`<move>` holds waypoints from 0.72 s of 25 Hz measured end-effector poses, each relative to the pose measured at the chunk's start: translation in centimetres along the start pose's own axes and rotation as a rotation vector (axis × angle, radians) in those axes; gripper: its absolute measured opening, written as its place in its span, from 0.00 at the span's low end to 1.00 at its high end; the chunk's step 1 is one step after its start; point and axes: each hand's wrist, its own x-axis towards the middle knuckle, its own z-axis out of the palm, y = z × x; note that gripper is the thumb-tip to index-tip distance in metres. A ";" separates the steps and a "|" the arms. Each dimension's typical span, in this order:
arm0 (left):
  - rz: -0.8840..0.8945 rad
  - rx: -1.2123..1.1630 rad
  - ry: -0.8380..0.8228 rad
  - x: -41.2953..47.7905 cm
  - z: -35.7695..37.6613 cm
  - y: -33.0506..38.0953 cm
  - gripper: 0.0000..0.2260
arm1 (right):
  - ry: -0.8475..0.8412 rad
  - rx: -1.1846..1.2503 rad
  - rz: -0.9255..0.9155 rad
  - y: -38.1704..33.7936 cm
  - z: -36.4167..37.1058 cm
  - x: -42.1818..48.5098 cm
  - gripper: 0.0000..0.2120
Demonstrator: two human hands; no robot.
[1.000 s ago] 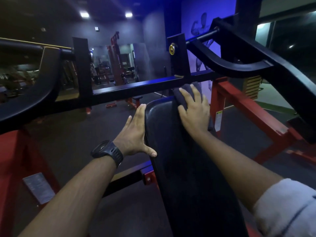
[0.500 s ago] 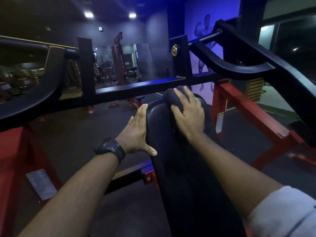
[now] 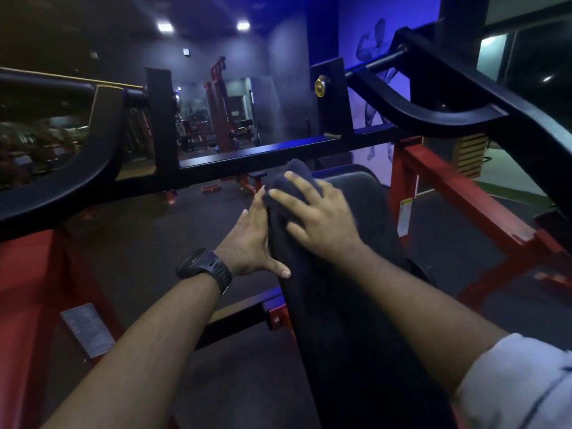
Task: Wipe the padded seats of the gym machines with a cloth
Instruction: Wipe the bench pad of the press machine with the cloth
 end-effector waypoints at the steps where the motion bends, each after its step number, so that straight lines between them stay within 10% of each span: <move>1: -0.011 0.008 -0.008 0.0 0.0 0.1 0.76 | -0.001 0.005 0.104 1.3 -0.4 0.1 0.28; 4: -0.025 0.020 -0.020 0.0 0.0 0.0 0.75 | 0.092 0.137 0.774 -2.6 -0.1 -0.9 0.30; 8: -0.009 0.027 -0.042 0.0 0.0 -0.4 0.74 | 0.054 0.029 0.045 -2.7 0.3 -4.5 0.29; 12: -0.023 -0.005 -0.022 0.0 0.0 0.0 0.75 | 0.124 0.150 0.859 -5.6 0.3 -4.3 0.32; 15: -0.023 -0.018 -0.011 0.0 -0.1 0.0 0.75 | 0.056 -0.001 0.126 -4.1 0.2 -7.0 0.30; 16: -0.025 -0.013 -0.013 0.1 -0.1 -0.1 0.75 | 0.045 -0.003 0.089 -2.3 0.0 -7.2 0.29; 18: -0.016 0.000 -0.013 0.0 -0.2 0.0 0.75 | 0.088 0.082 0.600 -2.3 -0.4 -6.7 0.32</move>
